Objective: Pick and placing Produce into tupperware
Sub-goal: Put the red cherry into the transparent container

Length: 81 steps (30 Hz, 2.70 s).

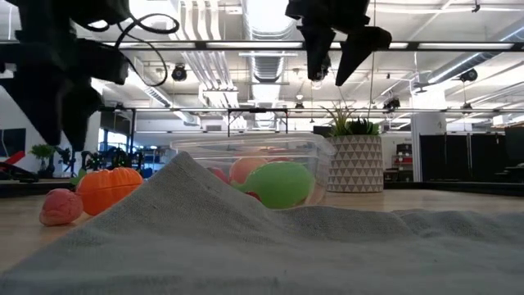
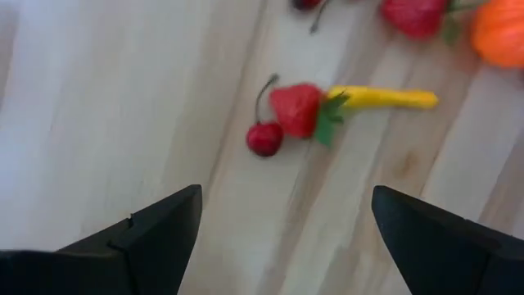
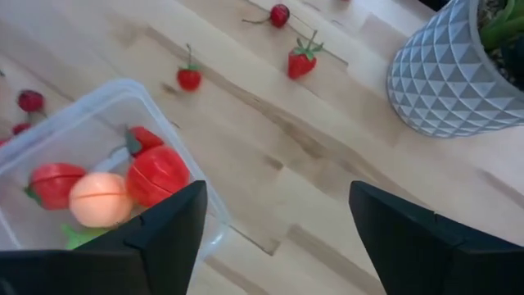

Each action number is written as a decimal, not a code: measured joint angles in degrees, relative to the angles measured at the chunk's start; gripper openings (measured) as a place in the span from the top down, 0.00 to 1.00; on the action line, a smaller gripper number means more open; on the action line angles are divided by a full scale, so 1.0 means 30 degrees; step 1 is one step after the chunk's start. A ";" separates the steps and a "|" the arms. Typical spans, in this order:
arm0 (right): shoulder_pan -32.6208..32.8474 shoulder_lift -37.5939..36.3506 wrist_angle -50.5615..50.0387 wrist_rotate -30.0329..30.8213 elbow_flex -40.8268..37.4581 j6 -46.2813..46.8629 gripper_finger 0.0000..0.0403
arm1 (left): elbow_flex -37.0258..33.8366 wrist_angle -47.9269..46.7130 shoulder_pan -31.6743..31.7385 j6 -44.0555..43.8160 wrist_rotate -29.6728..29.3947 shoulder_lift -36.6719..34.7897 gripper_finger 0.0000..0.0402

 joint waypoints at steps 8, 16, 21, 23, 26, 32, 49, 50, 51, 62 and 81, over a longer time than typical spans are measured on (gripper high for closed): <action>0.0000 0.0000 -0.0333 -0.0097 -0.0057 -0.0379 0.29 | -0.0264 0.1252 -0.0243 0.3399 -0.1940 0.0176 0.15; -0.0163 0.0000 -0.0327 0.0302 -0.0152 -0.0493 0.29 | -0.0760 0.2019 -0.0258 0.4436 -0.1373 0.1720 0.15; -0.0219 0.0000 -0.0312 0.0544 -0.0152 -0.0649 0.29 | -0.0757 0.2034 -0.0243 0.4443 -0.1322 0.3305 0.15; -0.0219 0.0000 -0.0312 0.0544 -0.0159 -0.0784 0.29 | -0.0757 0.2028 -0.0243 0.4443 -0.1322 0.3941 0.15; -0.0211 0.0000 -0.0298 0.0545 -0.0159 -0.0792 0.29 | -0.0757 0.2073 -0.0243 0.4378 -0.1337 0.4609 0.15; -0.0211 0.0000 -0.0247 0.0544 -0.0159 -0.0929 0.29 | -0.1249 0.4014 -0.0243 0.4365 -0.1326 0.4912 0.15; -0.0211 0.0000 -0.0174 0.0537 -0.0167 -0.1488 0.29 | -0.1623 0.4031 -0.0237 0.4348 -0.1315 0.4787 0.37; -0.0211 0.0000 -0.0173 0.0537 -0.0167 -0.1491 0.30 | -0.1630 0.4023 -0.0236 0.4348 -0.1315 0.4787 0.39; -0.0211 0.0000 -0.0167 0.0537 -0.0167 -0.1491 0.30 | -0.1632 0.4028 -0.0236 0.4353 -0.1315 0.4787 0.41; -0.0204 0.0000 -0.0145 0.0537 -0.0167 -0.1622 0.30 | -0.1632 0.4512 -0.0229 0.4534 -0.1293 0.4787 0.59; -0.0204 0.0000 -0.0145 0.0537 -0.0167 -0.1622 0.32 | -0.1646 0.4533 -0.0207 0.4327 -0.1198 0.4787 0.79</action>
